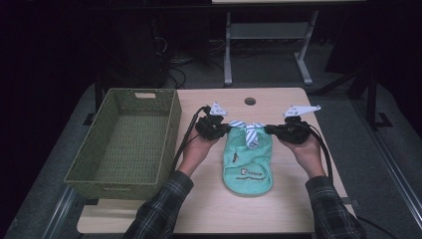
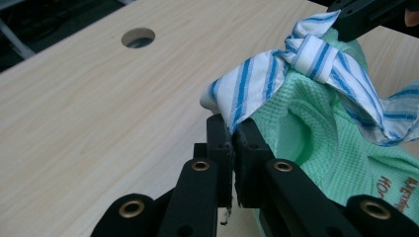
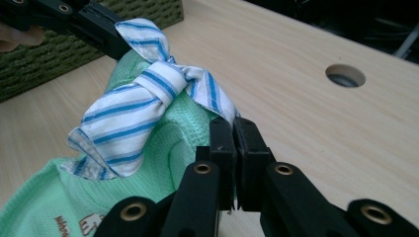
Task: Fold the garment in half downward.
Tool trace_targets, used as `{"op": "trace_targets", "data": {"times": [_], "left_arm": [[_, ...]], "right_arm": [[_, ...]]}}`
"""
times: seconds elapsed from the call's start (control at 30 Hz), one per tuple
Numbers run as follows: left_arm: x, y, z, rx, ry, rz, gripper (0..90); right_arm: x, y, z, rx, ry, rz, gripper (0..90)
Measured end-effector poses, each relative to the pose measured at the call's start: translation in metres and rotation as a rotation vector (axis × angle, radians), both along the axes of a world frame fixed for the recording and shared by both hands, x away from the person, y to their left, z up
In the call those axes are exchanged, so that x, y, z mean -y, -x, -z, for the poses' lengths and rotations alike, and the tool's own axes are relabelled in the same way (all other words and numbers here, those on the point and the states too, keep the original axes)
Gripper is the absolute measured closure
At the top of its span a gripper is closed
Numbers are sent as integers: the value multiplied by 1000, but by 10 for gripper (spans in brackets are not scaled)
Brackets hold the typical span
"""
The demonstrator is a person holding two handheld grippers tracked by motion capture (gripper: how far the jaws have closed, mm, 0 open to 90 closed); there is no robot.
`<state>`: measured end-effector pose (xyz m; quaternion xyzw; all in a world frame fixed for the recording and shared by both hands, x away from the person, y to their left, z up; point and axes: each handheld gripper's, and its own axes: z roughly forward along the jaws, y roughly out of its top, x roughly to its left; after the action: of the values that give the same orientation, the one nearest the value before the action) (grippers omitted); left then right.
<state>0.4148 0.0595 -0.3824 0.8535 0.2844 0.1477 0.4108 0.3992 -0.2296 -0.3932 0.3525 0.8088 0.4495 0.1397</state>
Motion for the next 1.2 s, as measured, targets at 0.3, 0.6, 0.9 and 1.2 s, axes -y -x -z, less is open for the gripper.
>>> {"op": "trace_targets", "data": {"times": [0.3,0.6,0.9,1.2], "left_arm": [[-1,3,-19,72,-11,0,864],[-3,22,16,73,-16,12,863],[-10,40,24,89,-13,50,854],[-11,59,25,97,-19,103,850]], "right_arm": [[-4,5,-18,76,1,9,874],[-7,20,17,55,14,9,874],[-12,39,27,73,15,-11,860],[-8,59,31,83,10,-33,846]]}}
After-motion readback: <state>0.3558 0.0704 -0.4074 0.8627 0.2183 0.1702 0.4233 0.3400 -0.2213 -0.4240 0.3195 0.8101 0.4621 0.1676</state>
